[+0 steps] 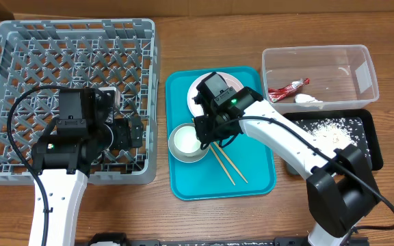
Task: Sort waste into correct bins and load items into the dishwasher
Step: 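Grasp the white paper cup with the right gripper and lift it, then hand the paper cup from the right gripper to the left gripper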
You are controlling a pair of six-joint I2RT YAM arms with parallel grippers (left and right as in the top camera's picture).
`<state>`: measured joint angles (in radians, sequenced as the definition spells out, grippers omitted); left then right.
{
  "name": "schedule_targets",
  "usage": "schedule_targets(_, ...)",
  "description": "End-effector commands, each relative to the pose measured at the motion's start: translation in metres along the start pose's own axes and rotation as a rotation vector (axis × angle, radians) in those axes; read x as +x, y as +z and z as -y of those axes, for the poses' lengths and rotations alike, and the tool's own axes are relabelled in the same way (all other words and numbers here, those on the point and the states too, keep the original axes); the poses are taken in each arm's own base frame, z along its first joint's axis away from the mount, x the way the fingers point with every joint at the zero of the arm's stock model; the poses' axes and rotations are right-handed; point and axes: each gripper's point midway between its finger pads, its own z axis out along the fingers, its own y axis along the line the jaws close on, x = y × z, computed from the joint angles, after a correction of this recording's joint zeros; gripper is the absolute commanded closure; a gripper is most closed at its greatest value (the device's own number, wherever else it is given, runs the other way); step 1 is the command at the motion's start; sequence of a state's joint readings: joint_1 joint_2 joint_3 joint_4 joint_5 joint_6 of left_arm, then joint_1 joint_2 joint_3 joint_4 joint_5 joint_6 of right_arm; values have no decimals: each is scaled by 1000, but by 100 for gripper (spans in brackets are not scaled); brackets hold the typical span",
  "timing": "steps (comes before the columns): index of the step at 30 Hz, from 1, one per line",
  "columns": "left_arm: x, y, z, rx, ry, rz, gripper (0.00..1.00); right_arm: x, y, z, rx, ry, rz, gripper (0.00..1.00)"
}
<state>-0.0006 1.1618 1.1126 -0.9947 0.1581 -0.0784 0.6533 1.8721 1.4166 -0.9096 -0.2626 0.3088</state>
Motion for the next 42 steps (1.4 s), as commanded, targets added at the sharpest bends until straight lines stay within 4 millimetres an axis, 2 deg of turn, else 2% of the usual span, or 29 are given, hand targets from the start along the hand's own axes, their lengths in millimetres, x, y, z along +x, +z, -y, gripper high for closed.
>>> schedule_targets(1,-7,-4,6,21,-6,19,0,4,10,6,20,28,-28,76)
schedule_targets(3,-7,-4,6,21,-6,19,0,7,15,9,28,56,-46,78)
schedule_targets(6,-7,-4,6,21,-6,19,0,10,19,11,37,77,-66,96)
schedule_targets(10,-7,-4,6,21,-6,19,0,3,9,8,25,74,-35,96)
schedule_targets(13,-7,-4,6,21,-6,19,0,-11,-11,4,5,72,24,96)
schedule_targets(15,-7,-4,6,24,-6,19,0,-22,-32,4,-9,80,74,96)
schedule_targets(18,-5,-4,7,26,-8,11,0,-37,-67,14,-28,115,152,96)
schedule_targets(21,-6,-4,11,52,-6,14,0,-47,-94,24,-82,155,210,96)
schedule_targets(22,-9,-5,18,89,-3,24,0,-53,-109,30,-139,175,237,96)
schedule_targets(24,-13,-5,28,151,2,38,0,-57,-122,32,-227,165,248,96)
schedule_targets(29,-29,-3,66,388,7,59,0,-54,-145,17,-490,45,235,96)
schedule_targets(33,-44,-9,109,692,49,74,0,-54,-154,6,-584,10,241,96)
schedule_targets(36,-52,-19,132,890,87,82,0,-55,-164,-7,-667,-30,251,96)
schedule_targets(37,-55,-26,143,1010,100,76,0,-56,-170,-14,-716,-59,260,96)
schedule_targets(42,-59,-39,157,1221,135,63,0,-56,-177,-22,-770,-90,268,96)
